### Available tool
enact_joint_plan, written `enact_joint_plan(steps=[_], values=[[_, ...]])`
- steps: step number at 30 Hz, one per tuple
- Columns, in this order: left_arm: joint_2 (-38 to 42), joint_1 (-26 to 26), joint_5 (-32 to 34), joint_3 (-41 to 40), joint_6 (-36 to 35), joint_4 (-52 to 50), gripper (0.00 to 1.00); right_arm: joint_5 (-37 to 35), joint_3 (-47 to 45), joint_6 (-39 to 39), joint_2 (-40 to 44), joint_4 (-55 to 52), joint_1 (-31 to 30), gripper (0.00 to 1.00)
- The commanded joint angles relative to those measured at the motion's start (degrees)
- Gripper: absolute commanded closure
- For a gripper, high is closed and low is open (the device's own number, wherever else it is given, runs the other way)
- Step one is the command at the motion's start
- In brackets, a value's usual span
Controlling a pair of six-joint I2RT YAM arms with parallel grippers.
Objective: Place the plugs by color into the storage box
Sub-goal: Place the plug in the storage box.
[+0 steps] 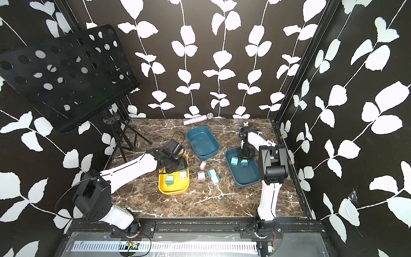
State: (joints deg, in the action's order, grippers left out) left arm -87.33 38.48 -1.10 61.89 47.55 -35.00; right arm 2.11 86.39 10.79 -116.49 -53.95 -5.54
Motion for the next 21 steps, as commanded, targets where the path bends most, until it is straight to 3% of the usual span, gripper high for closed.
enact_joint_plan(steps=[1,5,9,14,17,21], values=[[2.9,0.2,0.6,-0.6,-0.4,-1.6,0.32,-0.9,1.7,-1.1,-1.5,-0.2,0.3,0.62],[2.9,0.2,0.6,-0.7,-0.3,-1.3,0.32,-0.5,1.1,-0.8,-1.4,0.0,0.3,0.55],[2.6,0.3,0.4,-0.3,-0.5,-1.2,0.32,0.2,0.3,0.2,0.9,-0.2,0.3,0.4],[2.0,0.2,0.4,0.3,-0.4,-0.7,0.32,-2.9,1.9,2.5,6.0,-5.4,0.3,0.36],[2.2,0.2,0.7,1.0,-0.4,-0.7,0.32,-2.0,1.0,6.6,12.0,-7.6,-0.3,0.32],[2.1,0.2,1.1,1.2,-0.2,-0.2,0.32,-0.1,-3.0,14.3,20.9,-8.9,-6.4,0.27]])
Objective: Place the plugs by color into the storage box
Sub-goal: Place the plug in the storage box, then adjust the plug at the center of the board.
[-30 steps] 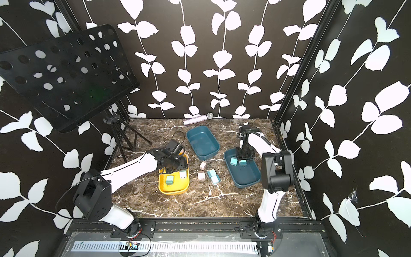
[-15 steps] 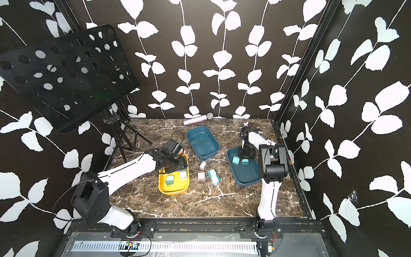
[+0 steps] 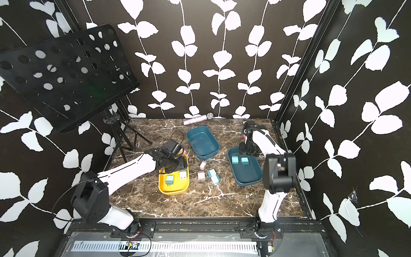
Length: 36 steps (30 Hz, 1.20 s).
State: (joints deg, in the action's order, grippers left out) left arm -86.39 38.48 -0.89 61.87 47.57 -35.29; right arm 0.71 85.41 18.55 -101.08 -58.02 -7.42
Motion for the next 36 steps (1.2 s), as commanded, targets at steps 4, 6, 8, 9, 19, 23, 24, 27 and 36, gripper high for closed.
enact_joint_plan(steps=[4,6,8,9,19,23,24,27,36], values=[[0.6,0.3,0.6,1.1,0.2,0.8,0.32,5.2,-8.8,17.8,12.2,-1.3,-13.7,0.24],[0.4,0.2,0.4,1.1,0.2,1.0,0.32,6.5,-12.5,22.7,13.6,1.6,-17.6,0.24],[0.4,0.3,0.5,0.9,0.3,1.0,0.32,7.0,-15.0,26.2,13.6,4.5,-20.7,0.24],[0.5,0.4,0.5,0.7,0.3,1.0,0.32,7.4,-15.7,27.1,13.0,5.4,-21.6,0.24],[3.8,0.5,1.4,-2.1,0.9,-0.1,0.32,7.6,-15.0,27.3,1.7,10.4,-26.7,0.26],[4.9,0.5,1.6,-3.4,1.2,-0.4,0.32,6.8,-15.2,26.0,-0.9,10.7,-27.1,0.27],[5.0,0.5,1.6,-3.7,1.3,-0.3,0.32,6.5,-15.2,25.8,-1.4,10.8,-27.3,0.27],[4.9,0.6,1.4,-4.1,1.5,0.1,0.32,4.8,-15.5,25.2,-2.7,10.7,-28.0,0.27],[3.5,0.5,0.9,-3.1,1.1,0.8,0.32,1.9,-16.5,22.4,-5.2,9.3,-28.7,0.27]])
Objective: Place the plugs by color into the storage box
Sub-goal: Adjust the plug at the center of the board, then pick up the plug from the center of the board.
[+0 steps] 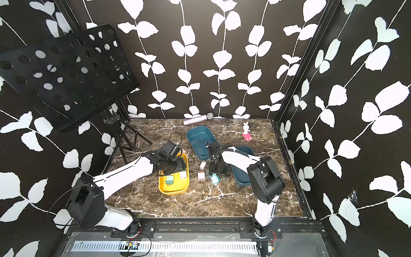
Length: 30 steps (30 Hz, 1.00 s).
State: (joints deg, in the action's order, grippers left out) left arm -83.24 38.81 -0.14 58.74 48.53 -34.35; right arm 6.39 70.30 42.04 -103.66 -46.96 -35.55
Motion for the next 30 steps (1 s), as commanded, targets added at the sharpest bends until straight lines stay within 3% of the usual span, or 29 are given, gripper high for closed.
enact_joint_plan(steps=[1,16,30], values=[[0.4,0.2,0.1,0.1,0.1,-0.1,0.32,-4.1,-2.1,-1.4,-2.1,-1.8,-0.7,0.27],[-1.0,0.2,-0.6,0.9,-0.4,0.3,0.32,-3.1,-12.9,-3.5,6.7,-0.9,-0.8,0.3],[-2.2,0.2,-1.0,2.1,-0.9,0.2,0.32,0.0,-12.3,-7.4,4.3,1.8,-0.8,0.32]])
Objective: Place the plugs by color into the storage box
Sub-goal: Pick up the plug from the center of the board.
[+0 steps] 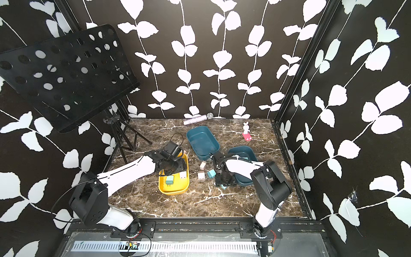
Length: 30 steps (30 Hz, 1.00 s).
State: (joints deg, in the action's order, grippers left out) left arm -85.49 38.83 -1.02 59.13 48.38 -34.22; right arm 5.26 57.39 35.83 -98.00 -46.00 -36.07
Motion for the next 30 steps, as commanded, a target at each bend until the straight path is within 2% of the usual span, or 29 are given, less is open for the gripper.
enact_joint_plan(steps=[1,5,10,21,24,30], values=[[0.0,0.2,-0.2,1.7,-0.7,0.0,0.32,1.7,0.9,-0.9,-1.3,0.9,-0.4,0.32],[0.1,0.2,0.0,1.8,-0.4,0.3,0.32,0.5,1.9,-1.7,-0.6,0.0,-0.4,0.3],[0.1,0.1,0.0,1.9,-0.3,0.1,0.32,-0.8,4.1,-8.5,-1.5,-0.8,-0.3,0.25],[0.7,0.4,0.3,1.8,0.4,0.0,0.32,1.8,4.8,-18.7,-3.5,2.2,0.3,0.27],[0.7,0.4,0.5,1.7,0.5,0.0,0.32,4.0,3.7,-18.8,-2.6,2.7,0.3,0.3],[1.0,0.6,0.6,0.9,0.8,0.1,0.32,8.3,-1.7,-12.9,2.4,5.3,-0.6,0.36]])
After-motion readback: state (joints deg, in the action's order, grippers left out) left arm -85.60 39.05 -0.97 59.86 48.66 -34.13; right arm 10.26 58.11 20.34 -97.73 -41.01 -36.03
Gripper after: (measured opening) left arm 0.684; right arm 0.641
